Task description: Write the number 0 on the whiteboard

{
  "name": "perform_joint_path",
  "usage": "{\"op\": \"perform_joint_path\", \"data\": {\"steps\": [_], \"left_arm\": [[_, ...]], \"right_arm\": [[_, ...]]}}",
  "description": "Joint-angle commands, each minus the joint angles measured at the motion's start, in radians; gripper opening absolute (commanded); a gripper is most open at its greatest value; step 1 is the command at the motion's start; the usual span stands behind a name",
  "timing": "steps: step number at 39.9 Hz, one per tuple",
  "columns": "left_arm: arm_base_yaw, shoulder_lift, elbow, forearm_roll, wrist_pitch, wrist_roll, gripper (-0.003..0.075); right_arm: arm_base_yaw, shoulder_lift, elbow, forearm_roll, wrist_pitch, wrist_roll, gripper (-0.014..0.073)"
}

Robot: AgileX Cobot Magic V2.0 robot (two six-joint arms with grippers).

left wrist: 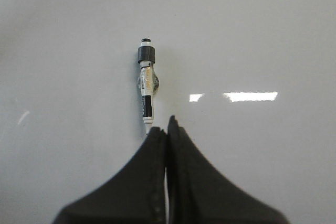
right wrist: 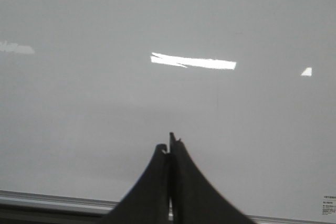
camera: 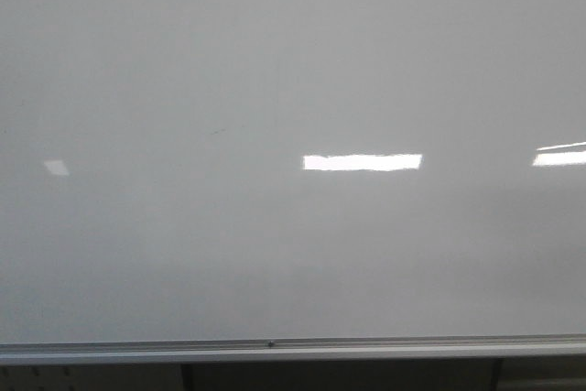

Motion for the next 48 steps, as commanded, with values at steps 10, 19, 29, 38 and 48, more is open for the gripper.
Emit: {"op": "perform_joint_path", "data": {"steps": [10, 19, 29, 38, 48], "left_arm": [[-0.007, -0.017, 0.021, -0.002, -0.084, -0.01, -0.002], [-0.007, -0.017, 0.021, -0.002, -0.084, -0.01, -0.002], [-0.007, -0.017, 0.021, -0.002, -0.084, -0.01, -0.002], [-0.007, -0.017, 0.021, -0.002, -0.084, -0.01, -0.002], [-0.007, -0.017, 0.021, -0.002, -0.104, -0.01, -0.002]], "right_arm": [[-0.003, -0.017, -0.004, 0.0, -0.084, -0.002, -0.006], [-0.003, -0.017, -0.004, 0.0, -0.084, -0.002, -0.006], [-0.003, -0.016, -0.004, 0.0, -0.084, -0.002, -0.006], [-0.003, -0.016, -0.004, 0.0, -0.084, -0.002, -0.006], [-0.003, -0.016, -0.005, 0.0, -0.102, -0.002, -0.006]]}}
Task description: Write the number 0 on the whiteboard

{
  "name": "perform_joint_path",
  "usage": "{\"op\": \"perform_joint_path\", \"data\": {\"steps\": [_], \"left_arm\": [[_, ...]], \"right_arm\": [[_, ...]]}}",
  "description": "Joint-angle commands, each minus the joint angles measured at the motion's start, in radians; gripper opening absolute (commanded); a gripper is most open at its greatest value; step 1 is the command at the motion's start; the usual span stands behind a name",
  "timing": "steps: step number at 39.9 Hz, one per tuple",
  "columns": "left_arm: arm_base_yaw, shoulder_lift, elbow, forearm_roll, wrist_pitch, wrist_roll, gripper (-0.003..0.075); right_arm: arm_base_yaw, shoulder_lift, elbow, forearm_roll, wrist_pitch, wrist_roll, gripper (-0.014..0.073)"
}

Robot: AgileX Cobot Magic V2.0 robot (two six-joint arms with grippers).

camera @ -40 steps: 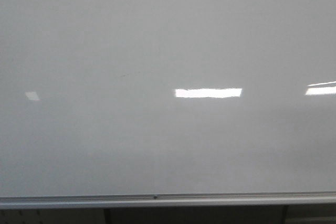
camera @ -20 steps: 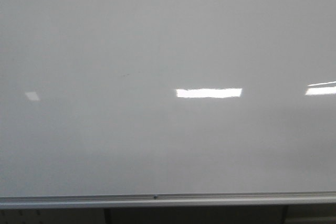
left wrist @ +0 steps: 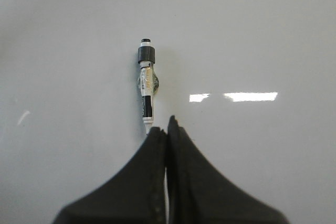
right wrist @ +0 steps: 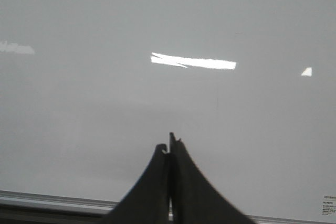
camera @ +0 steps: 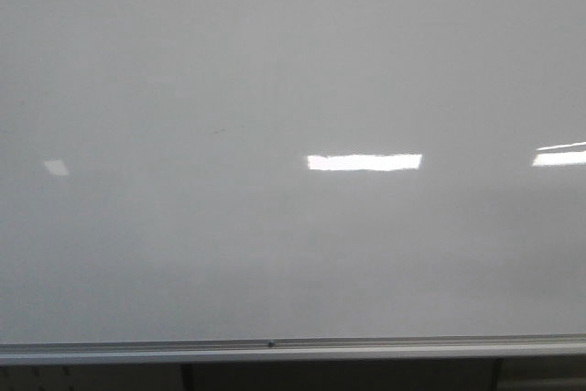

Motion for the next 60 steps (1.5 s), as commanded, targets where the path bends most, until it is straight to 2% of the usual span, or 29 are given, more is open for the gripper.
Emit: {"op": "perform_joint_path", "data": {"steps": [1, 6, 11, 15, 20, 24, 31, 36, 38, 41, 44, 47, 50, 51, 52, 55, 60], "left_arm": [[-0.007, -0.017, 0.021, -0.002, -0.103, -0.01, -0.002], [-0.005, -0.017, 0.021, -0.007, -0.185, -0.01, -0.002], [-0.005, -0.017, -0.029, -0.03, -0.266, -0.01, -0.002], [-0.005, -0.007, -0.128, -0.027, -0.193, -0.01, -0.002], [-0.005, 0.06, -0.28, 0.016, 0.011, -0.008, -0.0019], [-0.005, 0.152, -0.368, 0.053, 0.108, -0.008, -0.0019], [-0.005, 0.326, -0.427, 0.053, 0.119, -0.008, -0.002], [-0.005, 0.386, -0.427, 0.045, 0.1, -0.008, -0.0019], [-0.005, 0.392, -0.427, 0.045, 0.095, -0.008, -0.0018], [-0.005, 0.392, -0.427, 0.043, 0.092, -0.008, 0.0009], [-0.005, 0.392, -0.427, 0.043, 0.092, -0.008, 0.0128], [-0.005, 0.392, -0.426, 0.043, 0.094, -0.008, 0.0335], [-0.005, 0.392, -0.419, 0.043, 0.094, -0.008, 0.0554], [-0.005, 0.392, -0.416, 0.043, 0.094, -0.008, 0.0585], [-0.005, 0.392, -0.415, 0.043, 0.094, -0.008, 0.0649], [-0.005, 0.392, -0.415, 0.043, 0.096, -0.008, 0.0705], [-0.005, 0.397, -0.415, 0.029, 0.096, -0.008, 0.0674]], "right_arm": [[-0.003, -0.016, -0.005, 0.0, -0.115, -0.002, -0.006], [-0.003, -0.016, -0.016, 0.0, -0.183, -0.001, -0.006], [-0.003, -0.016, -0.108, 0.002, -0.13, -0.001, -0.006], [-0.003, -0.01, -0.22, 0.02, -0.036, 0.001, -0.006], [-0.003, 0.057, -0.37, 0.085, 0.095, 0.033, -0.006], [-0.003, 0.158, -0.454, 0.099, 0.166, 0.033, -0.006], [-0.003, 0.325, -0.498, 0.098, 0.173, 0.033, -0.006], [-0.003, 0.361, -0.498, 0.098, 0.174, 0.033, -0.0049], [-0.003, 0.361, -0.498, 0.098, 0.174, 0.033, -0.0021], [-0.003, 0.361, -0.498, 0.098, 0.172, 0.033, 0.0094], [-0.003, 0.361, -0.498, 0.098, 0.172, 0.033, 0.0263], [-0.003, 0.361, -0.498, 0.098, 0.173, 0.033, 0.0455], [-0.003, 0.361, -0.498, 0.098, 0.172, 0.033, 0.0566], [-0.003, 0.361, -0.498, 0.098, 0.172, 0.033, 0.0587], [-0.003, 0.361, -0.498, 0.098, 0.172, 0.033, 0.0606], [-0.003, 0.361, -0.498, 0.098, 0.172, 0.033, 0.0608], [-0.003, 0.361, -0.498, 0.098, 0.172, 0.033, 0.0608]]}}
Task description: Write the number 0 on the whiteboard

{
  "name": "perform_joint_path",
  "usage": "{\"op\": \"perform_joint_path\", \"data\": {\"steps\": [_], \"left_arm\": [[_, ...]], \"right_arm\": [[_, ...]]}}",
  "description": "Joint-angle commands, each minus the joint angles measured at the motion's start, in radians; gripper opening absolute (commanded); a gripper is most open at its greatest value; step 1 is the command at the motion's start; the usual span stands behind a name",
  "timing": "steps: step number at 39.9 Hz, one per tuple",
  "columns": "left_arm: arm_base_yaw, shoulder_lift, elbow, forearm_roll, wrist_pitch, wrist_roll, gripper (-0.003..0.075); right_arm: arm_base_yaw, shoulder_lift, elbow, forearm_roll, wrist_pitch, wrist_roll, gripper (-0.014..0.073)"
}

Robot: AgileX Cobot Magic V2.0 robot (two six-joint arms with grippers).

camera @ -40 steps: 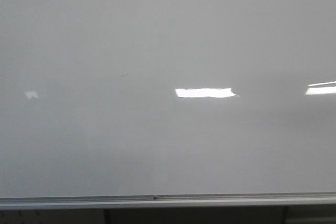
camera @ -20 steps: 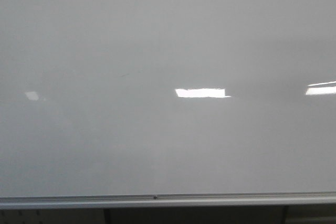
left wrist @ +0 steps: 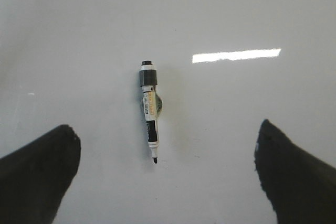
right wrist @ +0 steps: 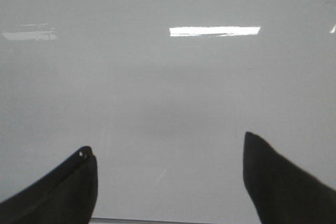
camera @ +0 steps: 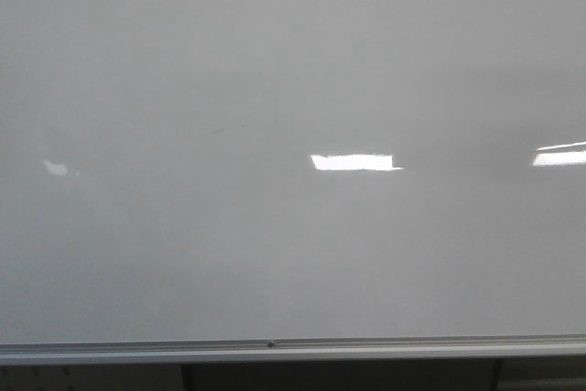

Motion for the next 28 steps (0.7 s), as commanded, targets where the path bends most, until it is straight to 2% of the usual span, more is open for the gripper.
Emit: {"op": "perform_joint_path", "data": {"steps": [1, 5, 10, 21, 28], "left_arm": [[-0.005, 0.027, -0.029, -0.014, -0.084, -0.008, 0.0668], [-0.005, 0.084, -0.04, -0.019, -0.086, -0.008, 0.0648], [-0.002, 0.25, -0.091, -0.019, -0.087, -0.008, 0.0638], [0.08, 0.642, -0.276, -0.019, -0.125, -0.008, 0.0639], [0.088, 0.845, -0.382, -0.019, -0.125, -0.008, 0.0639]], "right_arm": [[-0.003, 0.015, -0.037, 0.004, -0.074, 0.0, 0.0608], [-0.003, 0.015, -0.037, 0.004, -0.074, 0.0, 0.0608], [-0.003, 0.015, -0.037, 0.004, -0.074, 0.0, 0.0608], [-0.003, 0.015, -0.037, 0.004, -0.074, 0.0, 0.0608], [-0.003, 0.015, -0.037, 0.004, -0.074, 0.0, 0.0608]]}}
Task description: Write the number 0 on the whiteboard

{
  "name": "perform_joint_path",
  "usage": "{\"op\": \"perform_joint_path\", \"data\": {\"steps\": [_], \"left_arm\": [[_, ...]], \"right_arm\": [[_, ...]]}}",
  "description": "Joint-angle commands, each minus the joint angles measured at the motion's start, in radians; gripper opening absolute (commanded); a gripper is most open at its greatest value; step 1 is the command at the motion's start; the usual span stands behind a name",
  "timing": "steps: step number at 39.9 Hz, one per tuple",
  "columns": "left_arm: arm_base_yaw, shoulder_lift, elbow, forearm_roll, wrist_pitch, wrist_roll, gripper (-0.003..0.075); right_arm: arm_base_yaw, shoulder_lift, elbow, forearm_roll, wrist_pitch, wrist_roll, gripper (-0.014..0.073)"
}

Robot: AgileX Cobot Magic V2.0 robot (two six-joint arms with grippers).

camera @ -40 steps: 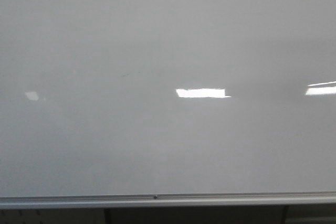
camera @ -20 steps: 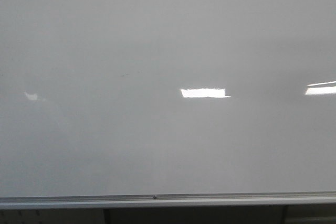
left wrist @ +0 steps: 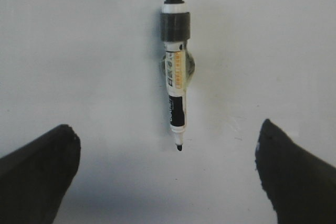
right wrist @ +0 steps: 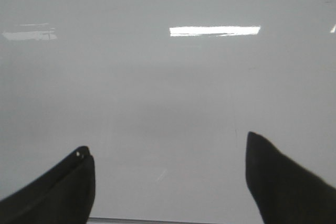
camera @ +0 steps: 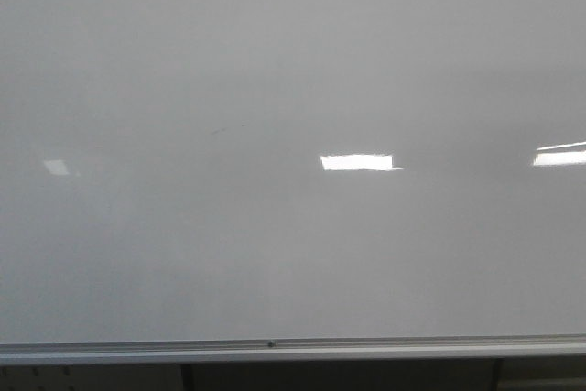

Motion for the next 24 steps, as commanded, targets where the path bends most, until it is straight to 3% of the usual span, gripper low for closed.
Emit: {"op": "perform_joint_path", "data": {"steps": [1, 10, 24], "left_arm": [[0.003, 0.091, -0.085, -0.009, -0.076, -0.008, 0.0639], [0.001, 0.276, -0.177, -0.009, -0.079, -0.008, 0.0638], [0.001, 0.407, -0.253, -0.009, -0.083, -0.008, 0.0638]], "right_arm": [[-0.003, 0.015, -0.037, 0.004, -0.074, 0.0, 0.0608], [-0.003, 0.015, -0.037, 0.004, -0.073, 0.0, 0.0609], [-0.003, 0.015, -0.037, 0.004, -0.073, 0.0, 0.0609]]}}
